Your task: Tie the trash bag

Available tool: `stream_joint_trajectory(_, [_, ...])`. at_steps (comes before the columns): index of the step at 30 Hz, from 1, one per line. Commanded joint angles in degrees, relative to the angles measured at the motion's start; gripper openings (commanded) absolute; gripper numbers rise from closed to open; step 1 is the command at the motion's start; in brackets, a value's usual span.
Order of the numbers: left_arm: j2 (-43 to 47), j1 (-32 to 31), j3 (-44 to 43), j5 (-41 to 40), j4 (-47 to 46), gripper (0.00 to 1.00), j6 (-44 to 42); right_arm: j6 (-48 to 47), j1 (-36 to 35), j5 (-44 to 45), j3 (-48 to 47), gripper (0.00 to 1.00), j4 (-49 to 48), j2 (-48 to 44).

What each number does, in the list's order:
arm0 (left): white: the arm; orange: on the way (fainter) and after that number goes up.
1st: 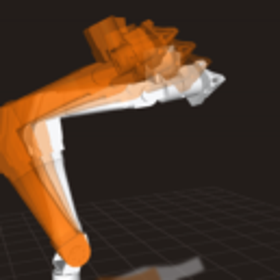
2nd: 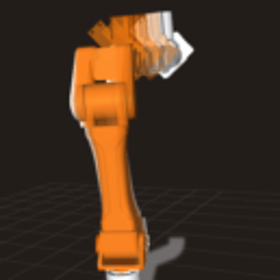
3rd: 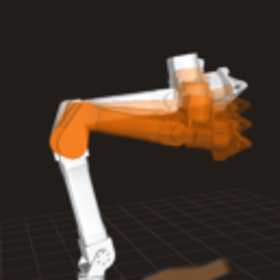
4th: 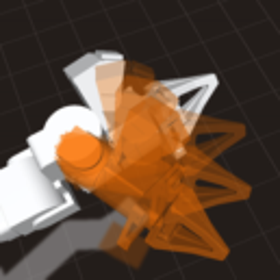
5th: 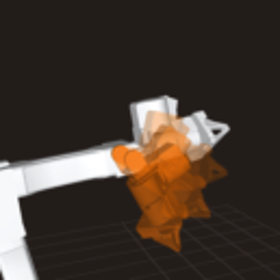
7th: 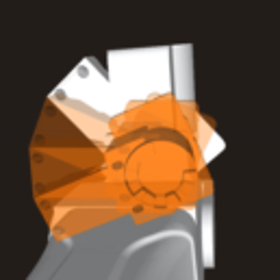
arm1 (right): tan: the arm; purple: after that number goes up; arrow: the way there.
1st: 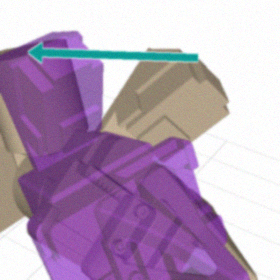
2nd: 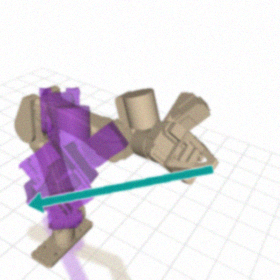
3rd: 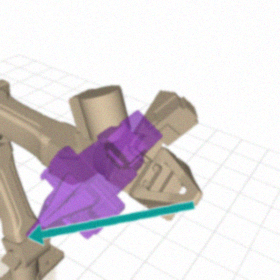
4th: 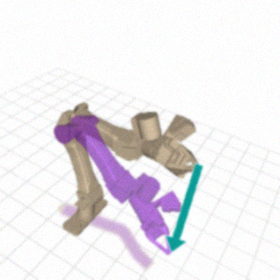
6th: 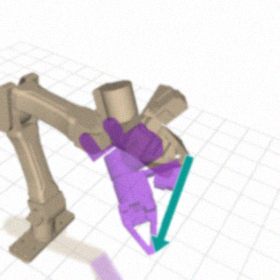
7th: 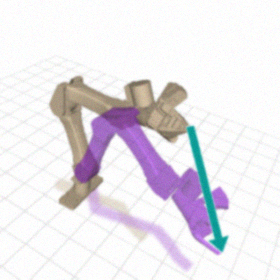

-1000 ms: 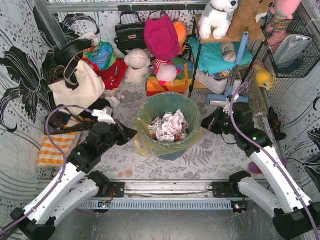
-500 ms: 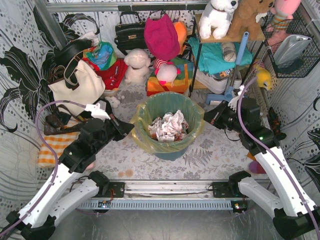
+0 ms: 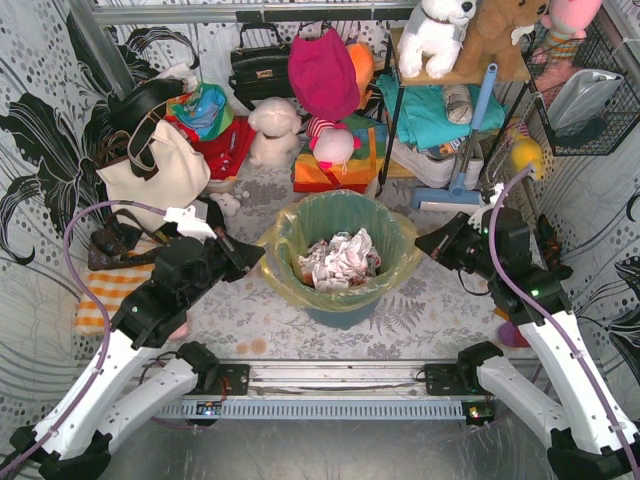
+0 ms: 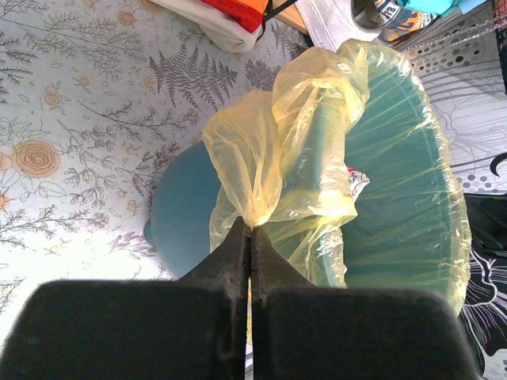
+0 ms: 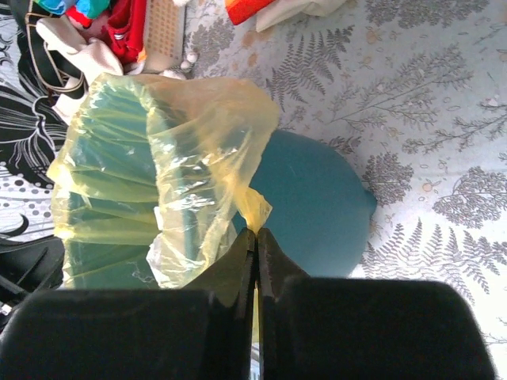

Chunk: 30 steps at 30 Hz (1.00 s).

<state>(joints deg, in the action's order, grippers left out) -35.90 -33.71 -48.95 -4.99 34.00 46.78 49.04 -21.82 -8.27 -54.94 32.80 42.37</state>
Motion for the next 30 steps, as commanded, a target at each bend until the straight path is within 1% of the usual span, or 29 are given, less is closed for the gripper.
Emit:
stream_joint_trajectory(1, [-0.04,-0.11,-0.87,-1.07,-0.89,0.0,-0.71,1.52,0.29,2.5,2.11,0.0,2.18,-2.0])
stream_joint_trajectory(7, [-0.83,-0.12,-1.89,-1.28,0.42,0.0,-0.61,2.15,0.29,3.87,1.32,0.0,2.95,-4.02])
stream_joint_trajectory(12, [-2.28,-0.12,-6.04,-0.06,1.21,0.0,-0.93,3.28,0.3,3.27,-0.45,0.0,-0.74,-5.55])
stream_joint_trajectory(23, [-4.06,-0.12,-13.07,0.3,-0.07,0.0,-1.6,4.63,0.29,-3.54,-6.11,0.0,-10.94,-1.19])
stream_joint_trajectory(30, [-6.34,-0.05,-16.16,1.08,-1.64,0.0,-2.62,4.92,0.29,-5.68,-8.22,0.0,-13.34,0.75])
